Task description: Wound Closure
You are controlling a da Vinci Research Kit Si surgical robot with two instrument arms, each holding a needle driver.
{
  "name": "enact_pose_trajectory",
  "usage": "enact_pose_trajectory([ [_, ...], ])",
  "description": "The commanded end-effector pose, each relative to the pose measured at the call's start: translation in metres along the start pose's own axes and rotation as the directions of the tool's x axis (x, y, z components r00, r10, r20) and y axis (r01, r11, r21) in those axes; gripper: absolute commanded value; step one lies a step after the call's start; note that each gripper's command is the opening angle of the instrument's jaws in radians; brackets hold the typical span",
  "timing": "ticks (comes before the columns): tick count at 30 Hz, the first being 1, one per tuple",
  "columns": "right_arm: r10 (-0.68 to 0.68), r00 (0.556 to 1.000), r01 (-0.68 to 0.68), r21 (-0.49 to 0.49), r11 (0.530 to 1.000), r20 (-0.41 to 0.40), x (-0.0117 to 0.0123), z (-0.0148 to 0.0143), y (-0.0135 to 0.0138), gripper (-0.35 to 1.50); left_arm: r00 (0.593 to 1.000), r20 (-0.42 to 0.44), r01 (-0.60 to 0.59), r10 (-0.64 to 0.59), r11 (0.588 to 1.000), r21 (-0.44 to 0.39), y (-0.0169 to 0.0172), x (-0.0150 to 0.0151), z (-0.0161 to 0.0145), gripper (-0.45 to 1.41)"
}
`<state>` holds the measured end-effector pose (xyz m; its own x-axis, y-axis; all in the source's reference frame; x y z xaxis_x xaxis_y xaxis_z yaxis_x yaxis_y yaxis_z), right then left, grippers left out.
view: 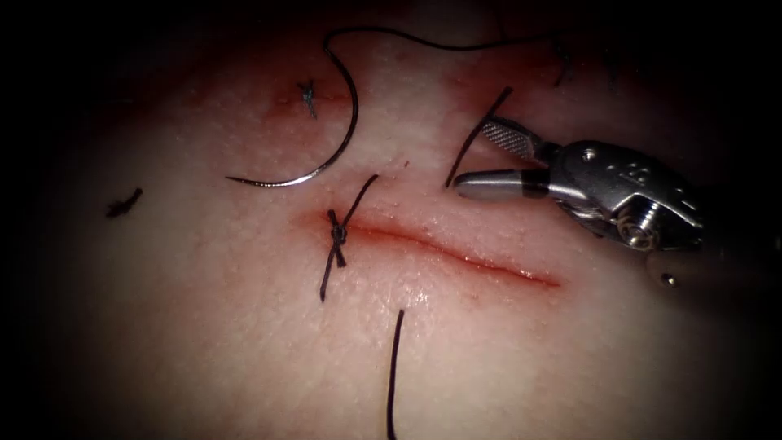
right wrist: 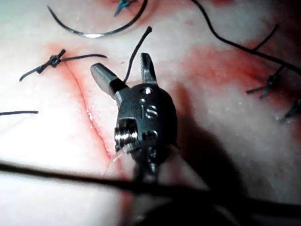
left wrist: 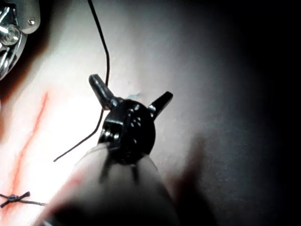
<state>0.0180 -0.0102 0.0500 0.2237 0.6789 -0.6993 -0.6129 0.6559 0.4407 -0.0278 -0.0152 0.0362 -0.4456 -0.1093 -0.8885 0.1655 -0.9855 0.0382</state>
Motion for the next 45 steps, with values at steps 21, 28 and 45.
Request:
enact_pose_trajectory([
  [21, -0.041, 0.998, 0.043, -0.037, 0.998, 0.045, -0.0017, -0.0014, -0.0003, 1.36, 0.954, 0.289, 0.023, -0.081, 0.980, 0.197, -0.0066, -0.0064, -0.0001, -0.45],
  [28, -0.071, 0.990, 0.048, 0.176, 0.983, 0.124, -0.0021, -0.0022, -0.0030, 1.11, 0.959, 0.274, 0.010, -0.075, 0.973, 0.231, -0.0089, -0.0093, -0.0020, -0.45],
  [45, -0.049, 0.998, 0.059, 0.402, 0.914, -0.036, -0.0004, 0.0032, -0.0145, 1.35, 0.953, -0.173, 0.288, -0.247, 0.917, 0.276, -0.0125, -0.0118, -0.0053, -0.45],
])
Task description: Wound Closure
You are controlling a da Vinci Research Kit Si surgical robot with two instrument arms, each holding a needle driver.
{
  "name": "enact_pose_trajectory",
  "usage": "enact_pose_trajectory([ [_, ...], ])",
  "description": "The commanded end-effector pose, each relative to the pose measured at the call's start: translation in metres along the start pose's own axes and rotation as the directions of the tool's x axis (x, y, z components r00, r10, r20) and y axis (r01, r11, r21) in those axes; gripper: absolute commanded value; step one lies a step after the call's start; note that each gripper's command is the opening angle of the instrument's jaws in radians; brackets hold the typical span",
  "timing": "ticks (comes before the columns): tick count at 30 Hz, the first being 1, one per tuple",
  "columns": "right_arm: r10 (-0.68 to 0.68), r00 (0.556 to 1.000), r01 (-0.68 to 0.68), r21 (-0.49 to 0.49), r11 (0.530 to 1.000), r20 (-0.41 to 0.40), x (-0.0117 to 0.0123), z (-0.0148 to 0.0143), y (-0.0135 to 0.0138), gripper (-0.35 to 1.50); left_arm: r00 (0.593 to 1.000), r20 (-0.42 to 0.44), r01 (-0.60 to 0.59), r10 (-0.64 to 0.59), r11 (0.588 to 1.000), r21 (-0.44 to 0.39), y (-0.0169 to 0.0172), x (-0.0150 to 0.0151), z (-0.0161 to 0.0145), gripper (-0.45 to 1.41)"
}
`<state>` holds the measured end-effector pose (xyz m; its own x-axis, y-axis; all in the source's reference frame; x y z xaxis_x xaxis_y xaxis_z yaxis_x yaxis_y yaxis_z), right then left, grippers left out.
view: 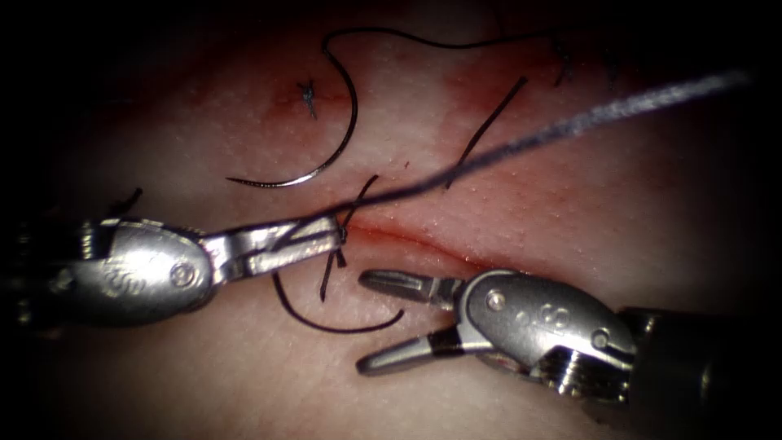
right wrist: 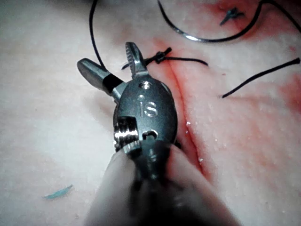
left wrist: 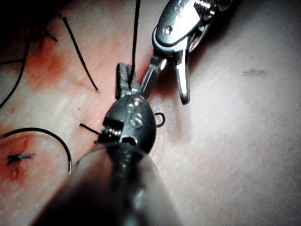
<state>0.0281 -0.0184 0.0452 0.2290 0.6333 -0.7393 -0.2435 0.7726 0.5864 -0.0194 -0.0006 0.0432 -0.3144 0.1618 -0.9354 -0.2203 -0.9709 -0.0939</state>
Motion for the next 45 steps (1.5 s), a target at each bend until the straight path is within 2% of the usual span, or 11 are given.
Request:
enact_pose_trajectory([
  [1, 0.002, 1.000, -0.002, 0.000, 1.000, -0.006, -0.0003, 0.0014, -0.0005, 1.35, 1.000, -0.012, 0.009, -0.010, 1.000, -0.004, 0.0002, -0.0007, 0.0008, -0.45],
  [15, 0.122, 0.993, -0.122, -0.034, 0.992, -0.010, -0.0003, 0.0062, -0.0020, 1.18, 0.994, -0.089, 0.064, -0.066, 0.998, -0.028, 0.0006, -0.0003, 0.0011, -0.45],
  [16, 0.139, 0.990, -0.140, -0.045, 0.989, -0.011, -0.0003, 0.0064, -0.0021, 0.96, 0.994, -0.090, 0.064, -0.066, 0.998, -0.029, 0.0006, -0.0002, 0.0011, -0.45],
  [17, 0.200, 0.980, -0.201, -0.110, 0.973, -0.017, -0.0003, 0.0059, -0.0025, -0.18, 0.994, -0.090, 0.064, -0.066, 0.998, -0.029, 0.0007, -0.0001, 0.0011, -0.45],
  [18, 0.216, 0.976, -0.215, -0.149, 0.965, -0.012, -0.0002, 0.0056, -0.0026, -0.35, 0.994, -0.088, 0.064, -0.066, 0.998, -0.027, 0.0007, -0.0001, 0.0011, -0.45],
  [22, 0.244, 0.970, -0.243, -0.207, 0.948, -0.018, 0.0007, 0.0034, -0.0018, -0.35, 0.996, -0.053, 0.068, -0.067, 0.998, 0.015, 0.0005, -0.0001, 0.0010, -0.45],
  [23, 0.248, 0.969, -0.246, -0.221, 0.944, -0.023, 0.0004, 0.0028, -0.0013, -0.35, 0.997, -0.009, 0.072, -0.071, 0.995, 0.069, 0.0005, 0.0000, 0.0011, 0.15],
  [26, 0.253, 0.967, -0.246, -0.245, 0.938, -0.002, -0.0006, 0.0021, -0.0002, -0.35, 0.992, 0.052, 0.106, -0.114, 0.983, 0.149, 0.0003, 0.0008, 0.0014, 0.96],
  [27, 0.253, 0.968, -0.245, -0.248, 0.937, 0.001, -0.0008, 0.0020, 0.0001, -0.35, 0.991, 0.061, 0.109, -0.120, 0.981, 0.160, 0.0003, 0.0011, 0.0014, 1.03],
  [32, 0.234, 0.972, -0.222, -0.249, 0.943, 0.017, -0.0013, 0.0015, 0.0008, -0.35, 0.986, 0.103, 0.112, -0.132, 0.978, 0.178, 0.0003, 0.0022, 0.0013, 1.18],
  [45, 0.151, 0.986, -0.129, -0.246, 0.961, 0.076, -0.0020, 0.0017, 0.0008, -0.35, 0.980, 0.173, 0.079, -0.101, 0.989, 0.128, -0.0020, 0.0066, 0.0014, 1.03],
])
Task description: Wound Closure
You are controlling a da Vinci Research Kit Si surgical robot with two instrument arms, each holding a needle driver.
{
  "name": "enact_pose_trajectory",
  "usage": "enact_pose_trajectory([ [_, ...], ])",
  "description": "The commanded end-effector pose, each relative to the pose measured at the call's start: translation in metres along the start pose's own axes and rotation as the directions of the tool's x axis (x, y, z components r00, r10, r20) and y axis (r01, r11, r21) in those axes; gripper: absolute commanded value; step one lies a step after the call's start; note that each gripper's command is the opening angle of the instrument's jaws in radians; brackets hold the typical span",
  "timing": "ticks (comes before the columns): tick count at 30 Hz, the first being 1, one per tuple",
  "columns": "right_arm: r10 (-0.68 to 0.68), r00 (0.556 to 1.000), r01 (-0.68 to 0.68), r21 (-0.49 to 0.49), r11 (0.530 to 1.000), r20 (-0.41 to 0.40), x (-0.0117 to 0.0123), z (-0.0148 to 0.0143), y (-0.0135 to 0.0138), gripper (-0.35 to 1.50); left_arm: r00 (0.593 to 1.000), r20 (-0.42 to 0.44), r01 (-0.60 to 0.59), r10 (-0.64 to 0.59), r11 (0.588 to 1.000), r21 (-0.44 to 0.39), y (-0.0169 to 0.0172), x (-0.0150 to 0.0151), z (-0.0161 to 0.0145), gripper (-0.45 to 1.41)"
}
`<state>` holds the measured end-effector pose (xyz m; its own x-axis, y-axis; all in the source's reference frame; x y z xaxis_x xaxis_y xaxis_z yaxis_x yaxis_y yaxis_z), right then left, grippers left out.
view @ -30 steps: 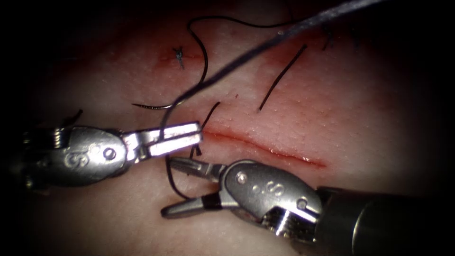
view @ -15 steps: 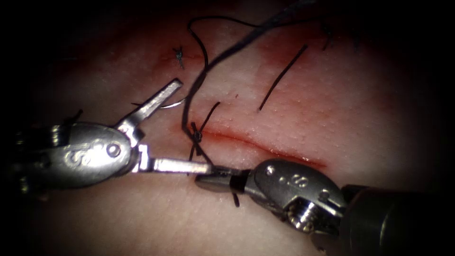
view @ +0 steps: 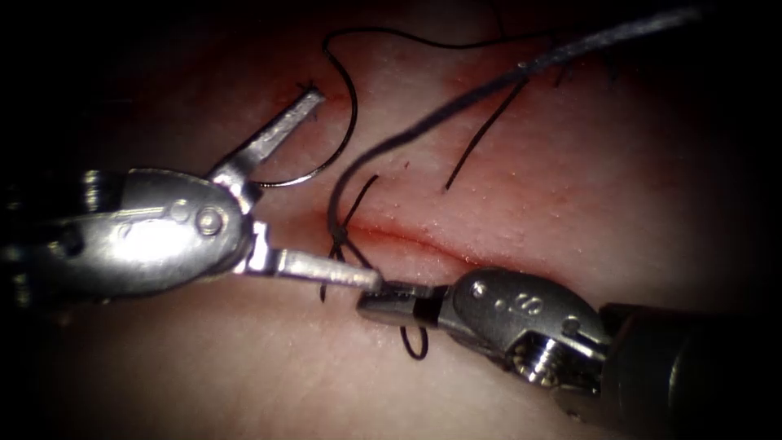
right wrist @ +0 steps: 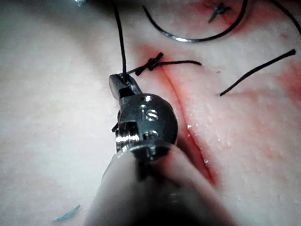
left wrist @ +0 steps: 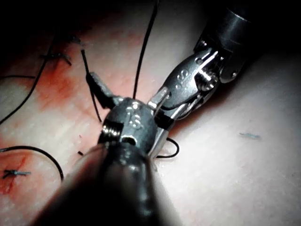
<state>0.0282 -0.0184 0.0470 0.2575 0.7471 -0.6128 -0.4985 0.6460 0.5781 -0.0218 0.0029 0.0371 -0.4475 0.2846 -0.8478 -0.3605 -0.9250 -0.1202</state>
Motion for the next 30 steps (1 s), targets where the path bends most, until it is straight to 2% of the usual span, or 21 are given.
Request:
enact_pose_trajectory([
  [1, -0.005, 1.000, 0.005, 0.001, 1.000, 0.004, -0.0007, 0.0010, -0.0002, -0.35, 1.000, 0.000, 0.001, -0.001, 1.000, -0.002, 0.0002, 0.0001, 0.0006, 1.01],
  [9, -0.021, 1.000, 0.021, -0.005, 1.000, 0.015, -0.0010, 0.0012, 0.0002, -0.35, 0.998, 0.053, -0.015, 0.016, 1.000, -0.027, 0.0004, 0.0035, -0.0015, 0.79],
  [10, -0.021, 1.000, 0.021, -0.006, 1.000, 0.015, -0.0010, 0.0012, 0.0003, -0.35, 0.998, 0.058, -0.018, 0.020, 0.999, -0.028, 0.0005, 0.0039, -0.0017, 0.71],
  [12, -0.022, 1.000, 0.023, -0.004, 1.000, 0.017, -0.0011, 0.0012, 0.0004, -0.35, 0.997, 0.065, -0.038, 0.039, 0.999, -0.026, 0.0010, 0.0048, -0.0021, 0.36],
  [13, -0.023, 1.000, 0.023, -0.005, 1.000, 0.017, -0.0011, 0.0013, 0.0004, -0.35, 0.996, 0.075, -0.037, 0.039, 0.999, -0.026, 0.0012, 0.0052, -0.0022, 0.29],
  [20, -0.030, 0.999, 0.030, -0.006, 1.000, 0.023, -0.0012, 0.0013, 0.0004, -0.35, 0.991, 0.121, -0.048, 0.050, 0.999, -0.019, 0.0014, 0.0055, -0.0019, 0.26],
  [22, -0.030, 0.999, 0.030, -0.006, 1.000, 0.023, -0.0012, 0.0013, 0.0004, -0.35, 0.990, 0.123, -0.066, 0.067, 0.998, -0.018, 0.0014, 0.0055, -0.0019, -0.01],
  [23, -0.030, 0.999, 0.030, -0.006, 1.000, 0.023, -0.0012, 0.0013, 0.0004, -0.35, 0.990, 0.123, -0.066, 0.068, 0.998, -0.018, 0.0013, 0.0054, -0.0019, -0.35],
  [24, -0.030, 0.999, 0.030, -0.006, 1.000, 0.023, -0.0012, 0.0013, 0.0004, -0.35, 0.990, 0.122, -0.072, 0.074, 0.997, -0.020, 0.0013, 0.0054, -0.0021, -0.45],
  [27, -0.029, 0.999, 0.029, -0.003, 1.000, 0.027, -0.0011, 0.0006, 0.0005, -0.35, 0.985, 0.103, -0.130, 0.135, 0.990, -0.056, 0.0000, 0.0045, -0.0039, -0.45],
  [30, -0.015, 1.000, 0.014, 0.009, 1.000, 0.024, 0.0000, -0.0008, 0.0010, -0.35, 0.984, 0.083, -0.155, 0.156, 0.988, -0.021, -0.0018, 0.0023, -0.0058, -0.45],
])
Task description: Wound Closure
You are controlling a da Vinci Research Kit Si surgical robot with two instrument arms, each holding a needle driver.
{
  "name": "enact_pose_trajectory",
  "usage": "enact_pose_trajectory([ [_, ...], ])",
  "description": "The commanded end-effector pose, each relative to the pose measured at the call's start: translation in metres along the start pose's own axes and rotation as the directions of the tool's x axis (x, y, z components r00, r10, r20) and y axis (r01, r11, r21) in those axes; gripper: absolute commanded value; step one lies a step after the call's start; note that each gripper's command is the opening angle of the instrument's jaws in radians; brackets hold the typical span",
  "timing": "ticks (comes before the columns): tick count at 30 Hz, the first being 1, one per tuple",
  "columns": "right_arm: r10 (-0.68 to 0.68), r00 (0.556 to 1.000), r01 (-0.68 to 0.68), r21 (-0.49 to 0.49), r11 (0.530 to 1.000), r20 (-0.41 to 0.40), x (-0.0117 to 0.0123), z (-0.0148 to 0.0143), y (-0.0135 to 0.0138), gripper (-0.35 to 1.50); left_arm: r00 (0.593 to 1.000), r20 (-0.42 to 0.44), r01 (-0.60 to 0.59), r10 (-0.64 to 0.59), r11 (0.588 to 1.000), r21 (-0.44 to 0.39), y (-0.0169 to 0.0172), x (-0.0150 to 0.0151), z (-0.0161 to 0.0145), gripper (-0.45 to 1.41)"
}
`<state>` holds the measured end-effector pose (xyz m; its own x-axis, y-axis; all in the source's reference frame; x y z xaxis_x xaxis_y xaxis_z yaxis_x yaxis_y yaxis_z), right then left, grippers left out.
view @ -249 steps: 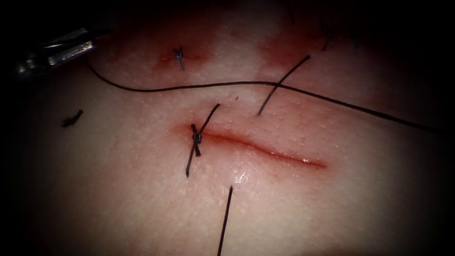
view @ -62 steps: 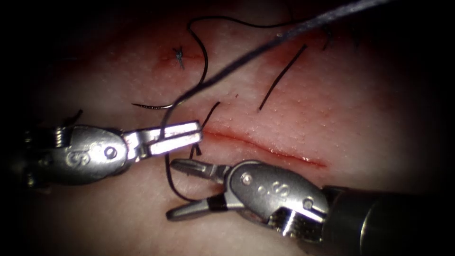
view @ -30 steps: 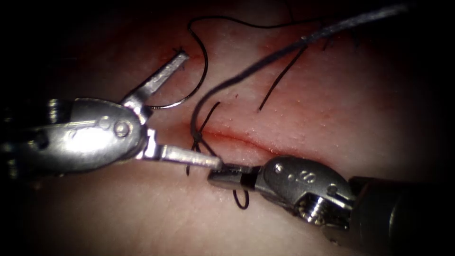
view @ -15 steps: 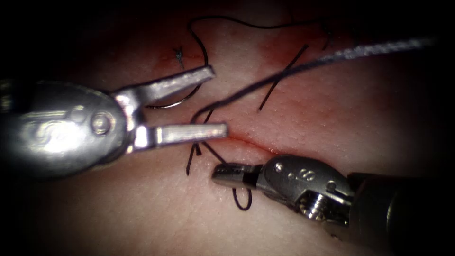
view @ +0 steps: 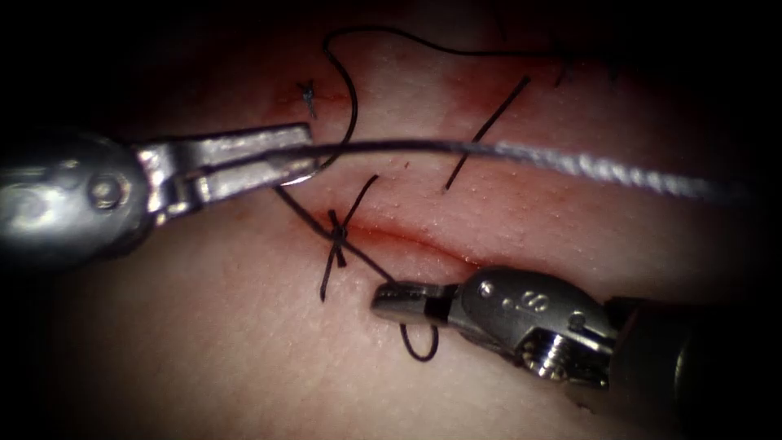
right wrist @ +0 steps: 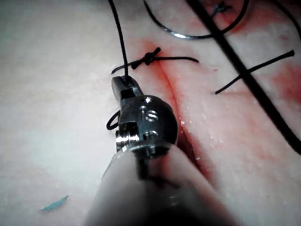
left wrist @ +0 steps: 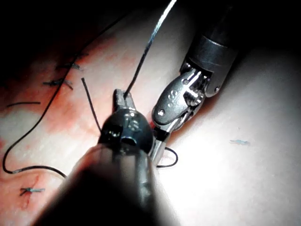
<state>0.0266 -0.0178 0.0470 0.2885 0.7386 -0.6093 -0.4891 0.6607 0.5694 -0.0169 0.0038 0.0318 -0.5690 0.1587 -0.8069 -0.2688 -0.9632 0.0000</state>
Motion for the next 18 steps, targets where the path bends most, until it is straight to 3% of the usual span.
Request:
enact_pose_trajectory([
  [1, 0.007, 1.000, -0.007, 0.006, 1.000, -0.005, 0.0001, 0.0002, -0.0001, -0.35, 1.000, -0.005, -0.003, 0.003, 1.000, 0.006, -0.0001, -0.0011, 0.0004, -0.45],
  [8, 0.023, 1.000, -0.022, 0.024, 0.999, -0.020, 0.0014, -0.0021, 0.0009, -0.35, 0.999, -0.038, -0.037, 0.038, 0.999, 0.024, 0.0004, -0.0068, 0.0014, -0.45],
  [15, 0.061, 0.996, -0.057, 0.050, 0.997, -0.072, 0.0033, -0.0053, 0.0024, -0.35, 0.986, -0.145, -0.077, 0.083, 0.996, 0.045, 0.0019, -0.0120, 0.0035, -0.45],
  [18, 0.060, 0.995, -0.051, 0.106, 0.993, -0.080, 0.0033, -0.0051, 0.0021, -0.35, 0.973, -0.210, -0.081, 0.095, 0.994, 0.073, 0.0025, -0.0132, 0.0041, -0.45],
])
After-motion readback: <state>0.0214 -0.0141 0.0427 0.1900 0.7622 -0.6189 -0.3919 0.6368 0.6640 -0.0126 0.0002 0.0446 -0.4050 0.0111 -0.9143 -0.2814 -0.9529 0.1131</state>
